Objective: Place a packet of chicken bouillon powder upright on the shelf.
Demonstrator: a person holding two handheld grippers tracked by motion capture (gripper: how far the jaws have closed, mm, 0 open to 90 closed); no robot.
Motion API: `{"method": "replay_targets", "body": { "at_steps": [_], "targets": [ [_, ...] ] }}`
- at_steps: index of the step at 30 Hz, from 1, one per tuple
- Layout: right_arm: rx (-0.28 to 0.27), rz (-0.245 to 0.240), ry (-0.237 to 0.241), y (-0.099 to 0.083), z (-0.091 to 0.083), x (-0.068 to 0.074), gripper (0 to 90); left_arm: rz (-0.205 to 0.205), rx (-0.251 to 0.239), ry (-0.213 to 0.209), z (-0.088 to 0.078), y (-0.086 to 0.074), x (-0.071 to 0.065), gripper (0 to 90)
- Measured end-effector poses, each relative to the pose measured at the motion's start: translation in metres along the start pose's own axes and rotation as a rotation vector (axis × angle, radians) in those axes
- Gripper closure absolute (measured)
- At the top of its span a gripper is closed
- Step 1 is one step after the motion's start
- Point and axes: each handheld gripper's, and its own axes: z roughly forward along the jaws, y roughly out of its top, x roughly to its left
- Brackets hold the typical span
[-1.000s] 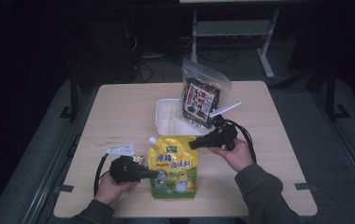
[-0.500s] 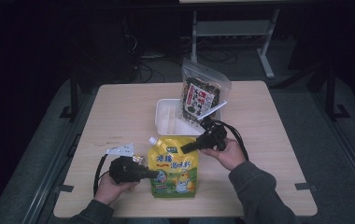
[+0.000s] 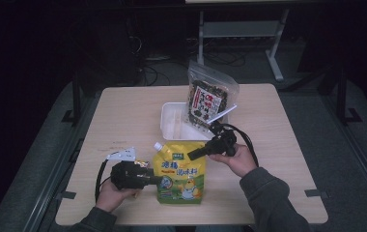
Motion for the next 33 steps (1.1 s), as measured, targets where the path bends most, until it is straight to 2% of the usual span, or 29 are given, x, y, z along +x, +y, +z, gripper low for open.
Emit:
{"method": "replay_targets", "body": {
  "at_steps": [7, 13, 16, 23, 27, 28, 33],
  "targets": [
    [-0.023, 0.006, 0.034, -0.001, -0.006, 0.007, 89.6, -0.001, -0.013, 0.049, -0.012, -0.001, 0.0, 52.1],
    [-0.043, 0.005, 0.041, 0.0, -0.012, 0.012, 89.7, 0.009, -0.005, 0.072, -0.014, 0.0, -0.001, 49.4],
    [-0.07, 0.018, 0.052, -0.001, -0.017, 0.014, 89.7, 0.005, -0.002, 0.079, -0.015, -0.001, -0.001, 48.0],
    [-0.107, 0.027, 0.031, 0.001, -0.025, 0.017, 89.8, 0.014, 0.014, 0.115, -0.017, -0.002, -0.001, 46.3],
    [-0.14, 0.03, 0.011, 0.004, -0.03, 0.022, 89.8, 0.015, 0.02, 0.135, -0.018, -0.002, -0.002, 44.8],
    [-0.163, 0.037, 0.004, 0.006, -0.033, 0.024, 89.8, 0.016, 0.022, 0.143, -0.018, -0.003, -0.002, 43.9],
    [-0.205, 0.047, -0.005, 0.009, -0.038, 0.027, 89.8, 0.016, 0.028, 0.159, -0.019, -0.003, -0.003, 42.8]
  ]
}}
